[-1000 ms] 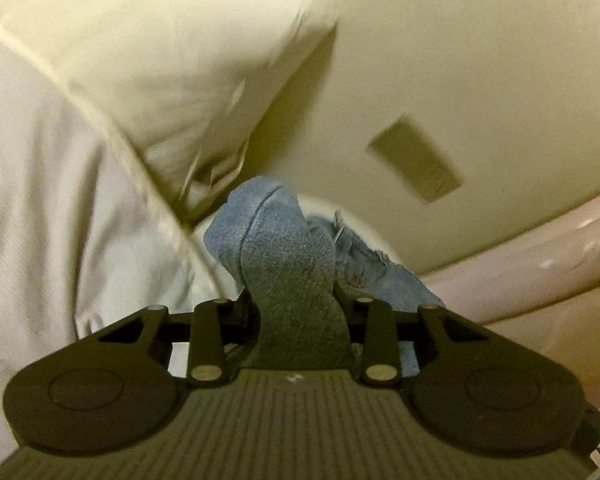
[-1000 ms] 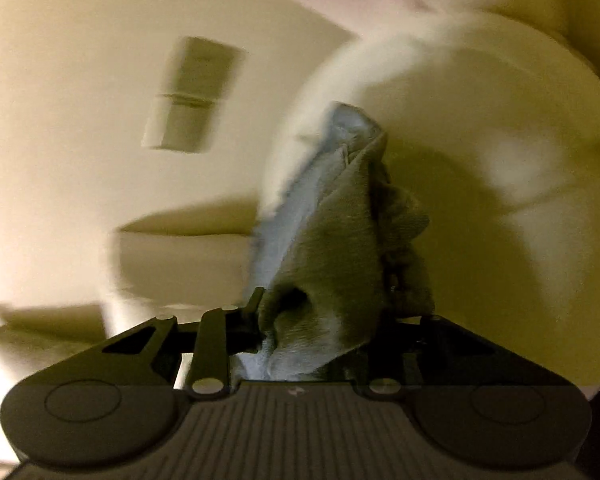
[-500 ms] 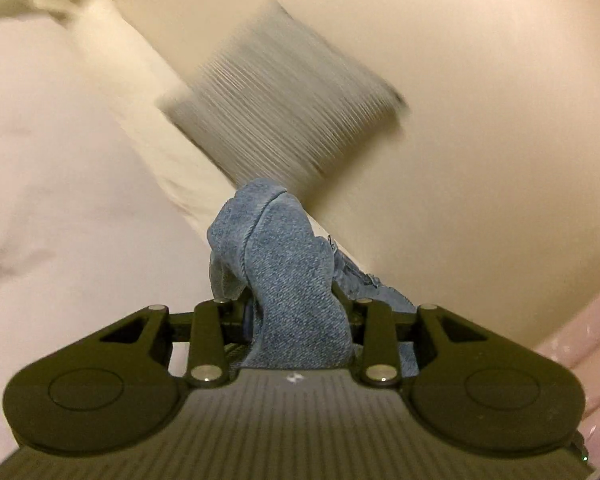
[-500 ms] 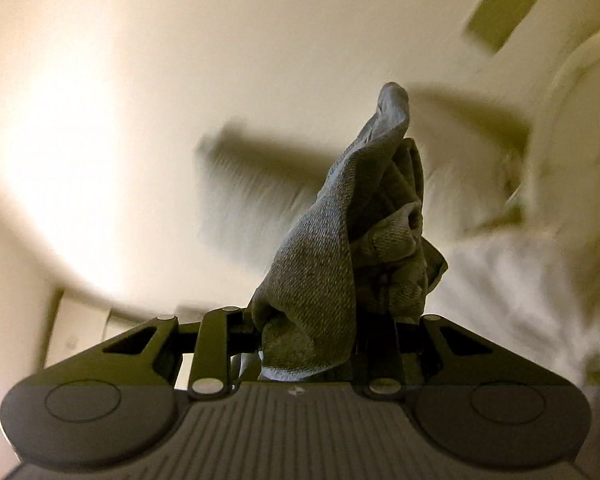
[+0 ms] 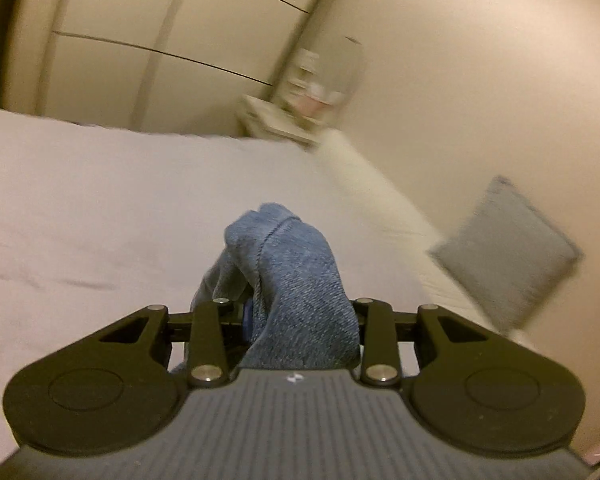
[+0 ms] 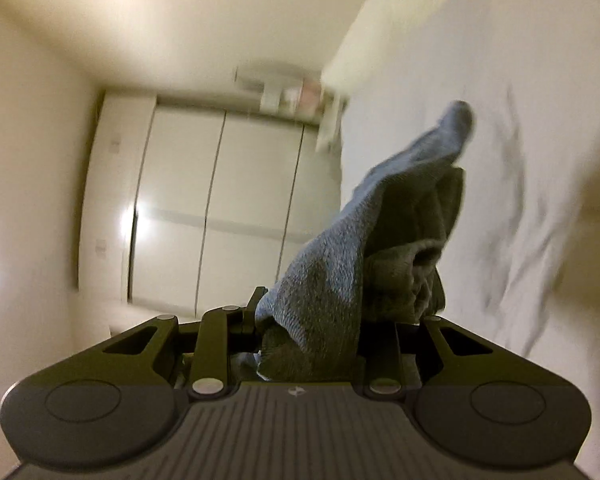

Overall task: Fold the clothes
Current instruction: 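Carry the jeans with both grippers and drop them onto the bed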

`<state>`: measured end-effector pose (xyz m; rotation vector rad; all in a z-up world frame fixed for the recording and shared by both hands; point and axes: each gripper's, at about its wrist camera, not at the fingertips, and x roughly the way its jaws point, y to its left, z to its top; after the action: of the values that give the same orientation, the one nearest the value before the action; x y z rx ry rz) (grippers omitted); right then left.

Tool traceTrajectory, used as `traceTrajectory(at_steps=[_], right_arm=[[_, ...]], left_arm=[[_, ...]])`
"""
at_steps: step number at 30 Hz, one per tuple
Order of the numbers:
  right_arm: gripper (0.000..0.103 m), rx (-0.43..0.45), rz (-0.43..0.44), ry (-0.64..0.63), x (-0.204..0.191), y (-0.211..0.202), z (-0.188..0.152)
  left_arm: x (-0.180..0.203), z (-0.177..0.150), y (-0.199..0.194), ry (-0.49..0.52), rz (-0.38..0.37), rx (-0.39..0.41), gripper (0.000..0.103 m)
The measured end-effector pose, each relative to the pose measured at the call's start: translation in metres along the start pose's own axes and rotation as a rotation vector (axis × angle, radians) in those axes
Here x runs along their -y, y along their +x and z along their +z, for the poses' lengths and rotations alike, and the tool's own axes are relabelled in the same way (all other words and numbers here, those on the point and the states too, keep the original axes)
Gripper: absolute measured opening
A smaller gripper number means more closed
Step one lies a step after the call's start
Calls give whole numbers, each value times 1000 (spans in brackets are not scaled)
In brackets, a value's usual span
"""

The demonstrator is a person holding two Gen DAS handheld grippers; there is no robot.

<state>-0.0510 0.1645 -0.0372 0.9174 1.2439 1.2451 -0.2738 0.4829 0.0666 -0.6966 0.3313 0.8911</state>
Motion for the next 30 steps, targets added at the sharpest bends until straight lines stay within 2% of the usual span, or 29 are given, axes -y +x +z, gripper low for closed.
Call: traceTrajectory(at_steps=[1, 2, 4, 6, 8, 9, 11, 14, 17, 18, 21, 24, 30], right_arm=[[48, -65, -20, -12, -7, 19, -18], [72, -167, -62, -42, -13, 39, -37], [97, -405, -167, -118, -27, 80, -76], [97, -624, -294, -182, -26, 112, -113], [96, -768, -339, -179, -14, 125, -140], [96, -805, -348, -184, -11, 128, -148], [96, -851, -359, -213, -6, 129, -154], [96, -898, -368, -286, 0, 129, -143], [96, -929, -373, -376, 3, 135, -132], [96, -928, -372, -430, 0, 138, -133], [96, -940, -379, -567, -7, 139, -132], [96, -983, -378, -653, 5, 152, -127], [96, -1071, -342, -806, 2, 142, -121]], left_arm=[[-21, 8, -2, -8, 46, -8, 39], [-42, 13, 2, -21, 101, -36, 39], [-79, 13, 8, -34, 254, -97, 42], [-115, 5, -1, -55, 343, -140, 42], [-145, -13, -20, -81, 400, -181, 42], [-154, -28, -32, -80, 427, -206, 42], [-164, -55, -54, -93, 501, -247, 44], [-176, -105, -79, -133, 576, -302, 46], [-165, -143, -102, -186, 640, -341, 48], [-164, -153, -111, -200, 661, -348, 52], [-144, -181, -135, -238, 710, -351, 56], [-111, -202, -144, -258, 743, -334, 56], [-70, -226, -158, -335, 781, -303, 57]])
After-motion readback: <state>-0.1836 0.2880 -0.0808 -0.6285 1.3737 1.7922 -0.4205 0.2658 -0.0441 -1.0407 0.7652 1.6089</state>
